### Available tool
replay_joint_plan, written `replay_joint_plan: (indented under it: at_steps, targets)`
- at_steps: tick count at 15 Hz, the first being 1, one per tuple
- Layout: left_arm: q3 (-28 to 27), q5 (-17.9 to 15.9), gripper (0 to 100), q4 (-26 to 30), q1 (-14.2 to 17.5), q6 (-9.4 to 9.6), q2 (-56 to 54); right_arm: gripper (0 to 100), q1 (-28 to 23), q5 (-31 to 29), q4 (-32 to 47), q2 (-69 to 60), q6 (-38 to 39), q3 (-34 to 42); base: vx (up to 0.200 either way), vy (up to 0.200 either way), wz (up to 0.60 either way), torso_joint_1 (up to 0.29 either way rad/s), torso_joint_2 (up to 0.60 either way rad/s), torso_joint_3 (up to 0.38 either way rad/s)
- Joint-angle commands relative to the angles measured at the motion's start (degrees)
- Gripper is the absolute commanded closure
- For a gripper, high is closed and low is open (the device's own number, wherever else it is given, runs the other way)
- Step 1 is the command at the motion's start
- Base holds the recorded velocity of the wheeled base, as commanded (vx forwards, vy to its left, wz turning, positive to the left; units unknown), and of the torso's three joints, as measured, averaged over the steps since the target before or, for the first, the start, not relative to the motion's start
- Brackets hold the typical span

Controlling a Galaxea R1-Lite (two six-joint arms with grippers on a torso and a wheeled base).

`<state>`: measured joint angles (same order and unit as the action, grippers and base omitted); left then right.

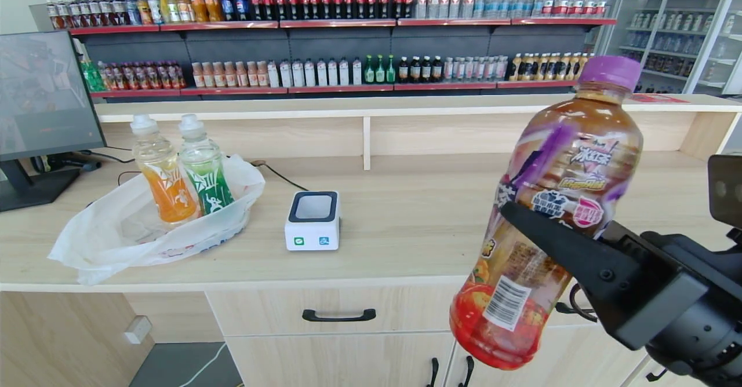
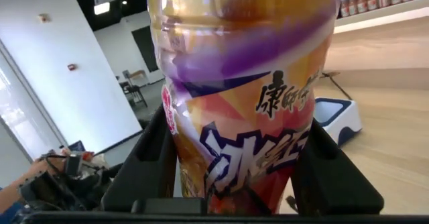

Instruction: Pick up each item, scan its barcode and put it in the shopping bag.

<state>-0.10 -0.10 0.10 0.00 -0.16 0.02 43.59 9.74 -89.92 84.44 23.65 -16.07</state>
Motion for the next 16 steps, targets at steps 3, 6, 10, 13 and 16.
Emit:
replay_joint_plan:
  at_steps: [3,6,10,13,16]
  targets:
    - [0.0,0.0,0,0.0,0.0,-0.02,0.0,100,-2.2,-0.7,-0.1,2.5,-8.2,1.4,0.0,0.0,0.0,0.0,0.0,0.0]
    - [0.0,0.0,0,0.0,0.0,-0.02,0.0,100,-7.6,-2.4,-0.1,3.9,-20.7,1.9,0.0,0.0,0.0,0.0,0.0,0.0]
    - [0.0,0.0,0,0.0,0.0,-0.02,0.0,100,-14.3,-2.4,-0.1,3.6,-26.8,5.8,0.0,0.0,0.0,0.0,0.0,0.0]
    - [0.0,0.0,0,0.0,0.0,0.07,0.0,100,-17.0,-2.4,-0.1,3.6,-26.7,6.2,0.0,0.0,0.0,0.0,0.0,0.0]
    - [0.0,0.0,0,0.0,0.0,0.07,0.0,100,-18.5,-2.5,-0.1,4.3,-27.1,6.1,0.0,0.0,0.0,0.0,0.0,0.0]
